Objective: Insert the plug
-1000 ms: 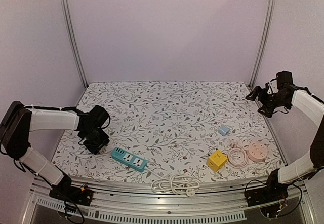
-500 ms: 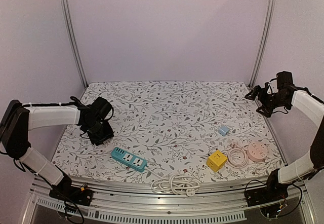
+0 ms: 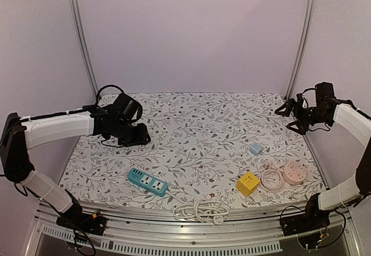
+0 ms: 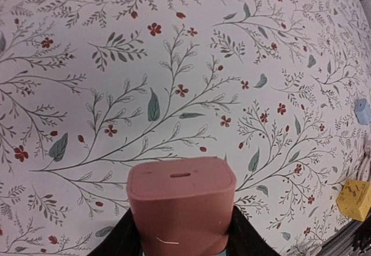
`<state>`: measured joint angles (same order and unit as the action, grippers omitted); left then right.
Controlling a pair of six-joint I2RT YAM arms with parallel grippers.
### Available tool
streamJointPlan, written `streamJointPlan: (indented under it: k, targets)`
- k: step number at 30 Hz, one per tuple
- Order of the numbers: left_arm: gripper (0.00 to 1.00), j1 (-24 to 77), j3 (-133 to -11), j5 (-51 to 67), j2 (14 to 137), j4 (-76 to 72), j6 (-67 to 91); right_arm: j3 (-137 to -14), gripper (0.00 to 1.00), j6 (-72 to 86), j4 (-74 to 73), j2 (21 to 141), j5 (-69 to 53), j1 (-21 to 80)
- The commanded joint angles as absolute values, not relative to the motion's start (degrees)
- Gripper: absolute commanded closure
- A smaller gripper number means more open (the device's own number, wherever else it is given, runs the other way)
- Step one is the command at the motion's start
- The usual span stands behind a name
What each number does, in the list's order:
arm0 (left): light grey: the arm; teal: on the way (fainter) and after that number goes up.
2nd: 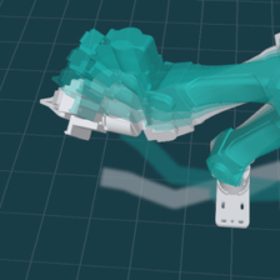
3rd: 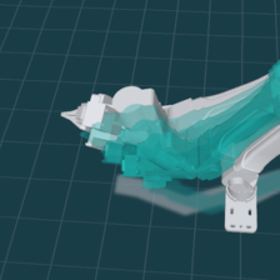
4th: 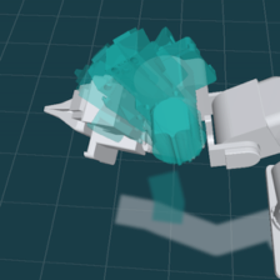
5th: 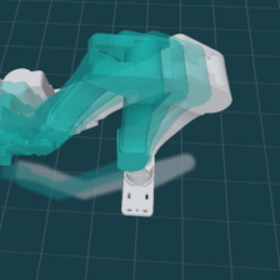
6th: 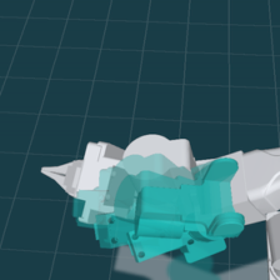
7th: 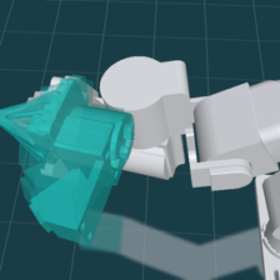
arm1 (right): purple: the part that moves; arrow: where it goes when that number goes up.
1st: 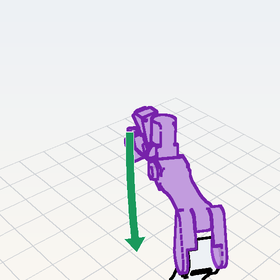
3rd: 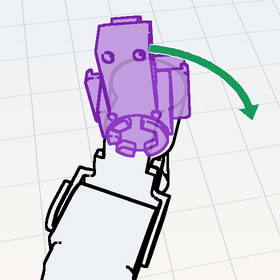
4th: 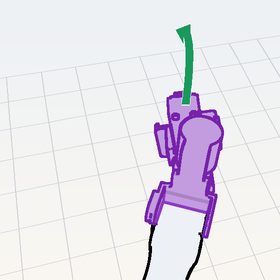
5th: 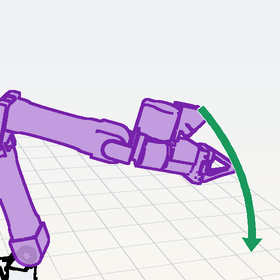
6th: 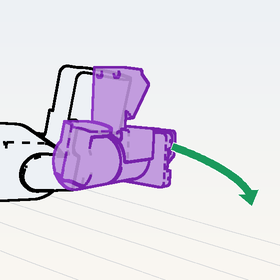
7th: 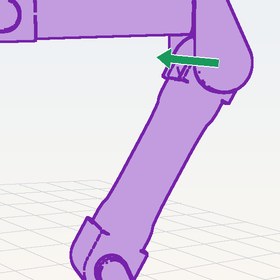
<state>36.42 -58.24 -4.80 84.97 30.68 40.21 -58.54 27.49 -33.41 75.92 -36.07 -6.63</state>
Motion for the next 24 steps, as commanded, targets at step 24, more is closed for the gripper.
streamJointPlan:
  k: [24]
  targets:
    - [1.00, 58.8, -87.4, 1.8, 104.8, 28.7, 7.6, -61.4, 0.01, 21.6, -39.7, 77.2, -43.8, -0.4]
